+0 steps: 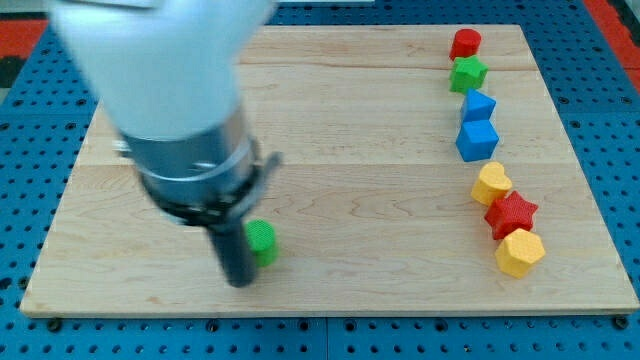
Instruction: Push the hexagon into the green circle
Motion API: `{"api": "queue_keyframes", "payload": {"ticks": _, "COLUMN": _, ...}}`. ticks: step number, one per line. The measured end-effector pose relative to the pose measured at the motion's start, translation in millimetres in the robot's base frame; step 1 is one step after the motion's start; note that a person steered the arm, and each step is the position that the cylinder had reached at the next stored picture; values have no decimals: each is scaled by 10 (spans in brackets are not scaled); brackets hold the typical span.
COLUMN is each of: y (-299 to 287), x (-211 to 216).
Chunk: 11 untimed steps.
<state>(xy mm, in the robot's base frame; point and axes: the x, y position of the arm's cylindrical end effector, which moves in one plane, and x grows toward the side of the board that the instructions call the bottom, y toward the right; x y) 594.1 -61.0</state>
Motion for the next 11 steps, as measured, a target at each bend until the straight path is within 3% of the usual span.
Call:
{"api": "queue_keyframes", "payload": {"ticks": 2, "y": 675, "x": 235}}
{"api": "queue_keyframes", "payload": {"ticks": 4, "y": 2957, "x": 239}}
{"api": "queue_keyframes", "payload": {"ticks": 5, "y": 2973, "x": -59}}
{"api": "queue_keyframes", "payload": {"ticks": 7, "y": 1325, "x": -369}}
{"api": "queue_keyframes", "payload": {"ticks": 8, "y": 1584, "x": -376}}
{"api": "queue_keyframes", "payload": {"ticks": 9, "y": 1643, "x": -643}}
{"api": "queue_keyframes", "payload": {"ticks": 10, "y": 802, "x": -949}}
{"api": "queue_keyframes", "payload": {"ticks": 11, "y": 258, "x": -817}}
